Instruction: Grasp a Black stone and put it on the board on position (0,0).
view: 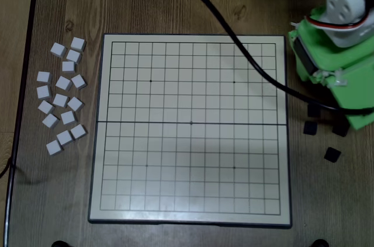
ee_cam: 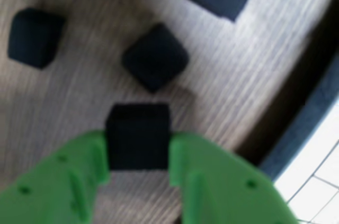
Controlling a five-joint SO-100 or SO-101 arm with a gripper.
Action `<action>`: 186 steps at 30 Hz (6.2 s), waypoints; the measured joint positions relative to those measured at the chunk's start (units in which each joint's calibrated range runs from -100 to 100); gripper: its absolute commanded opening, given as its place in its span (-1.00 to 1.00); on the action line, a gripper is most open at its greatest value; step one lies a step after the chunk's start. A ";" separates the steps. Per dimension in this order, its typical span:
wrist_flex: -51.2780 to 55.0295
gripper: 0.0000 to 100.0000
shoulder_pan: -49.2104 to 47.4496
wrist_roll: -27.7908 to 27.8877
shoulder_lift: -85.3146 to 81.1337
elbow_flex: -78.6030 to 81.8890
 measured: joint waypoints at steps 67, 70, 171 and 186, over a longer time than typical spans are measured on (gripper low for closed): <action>14.60 -0.88 42.91 2.88 -5.66 -13.32; 13.09 -0.89 42.91 3.47 -4.20 -13.32; -2.14 -0.68 41.73 5.76 0.09 -1.07; -0.71 -0.74 41.73 5.27 0.00 -0.98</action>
